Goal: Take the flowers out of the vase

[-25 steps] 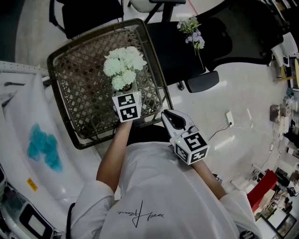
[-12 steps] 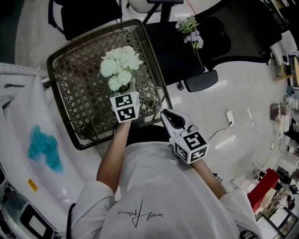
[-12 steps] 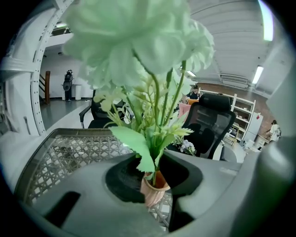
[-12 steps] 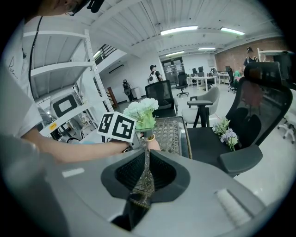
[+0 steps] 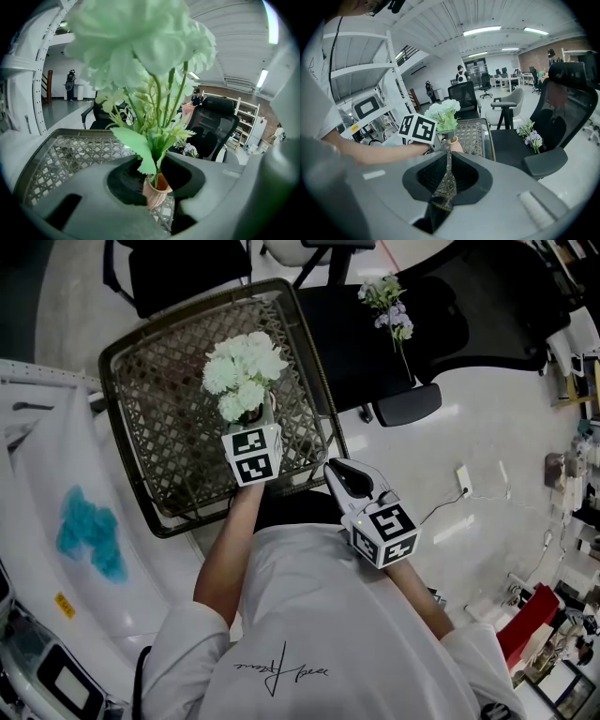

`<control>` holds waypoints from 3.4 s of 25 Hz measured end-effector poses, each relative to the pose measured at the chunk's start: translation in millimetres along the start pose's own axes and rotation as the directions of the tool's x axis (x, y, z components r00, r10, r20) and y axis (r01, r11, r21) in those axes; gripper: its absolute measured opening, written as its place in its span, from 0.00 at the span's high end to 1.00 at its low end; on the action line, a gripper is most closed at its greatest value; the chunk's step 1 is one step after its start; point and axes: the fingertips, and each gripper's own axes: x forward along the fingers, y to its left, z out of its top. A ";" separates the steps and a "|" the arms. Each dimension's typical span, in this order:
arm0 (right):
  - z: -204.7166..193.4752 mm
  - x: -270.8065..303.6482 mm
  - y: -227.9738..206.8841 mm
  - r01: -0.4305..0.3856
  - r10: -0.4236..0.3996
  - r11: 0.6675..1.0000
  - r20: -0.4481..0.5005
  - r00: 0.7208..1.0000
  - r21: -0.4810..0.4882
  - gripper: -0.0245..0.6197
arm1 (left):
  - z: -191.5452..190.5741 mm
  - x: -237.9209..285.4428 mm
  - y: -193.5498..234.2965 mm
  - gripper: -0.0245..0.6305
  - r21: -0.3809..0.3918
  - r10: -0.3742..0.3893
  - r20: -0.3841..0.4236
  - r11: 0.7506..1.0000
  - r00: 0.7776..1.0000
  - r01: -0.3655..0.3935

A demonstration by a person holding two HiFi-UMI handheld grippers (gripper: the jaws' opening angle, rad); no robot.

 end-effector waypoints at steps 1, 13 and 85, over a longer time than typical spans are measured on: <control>0.3 0.5 0.8 -0.002 0.002 1.000 0.001 1.000 -0.001 0.90 | 0.3 -0.6 0.3 0.82 0.000 0.000 0.002 1.000 1.000 0.000; 5.8 1.2 2.1 -0.018 0.018 1.000 0.014 1.000 -0.008 0.90 | 8.6 -7.9 -1.5 0.82 -0.002 -0.007 0.033 1.000 0.999 0.007; 54.7 -24.1 15.9 -0.077 0.075 0.997 0.207 0.976 0.005 0.95 | 85.6 -70.5 -9.7 0.82 0.031 -0.018 0.140 0.999 0.990 0.014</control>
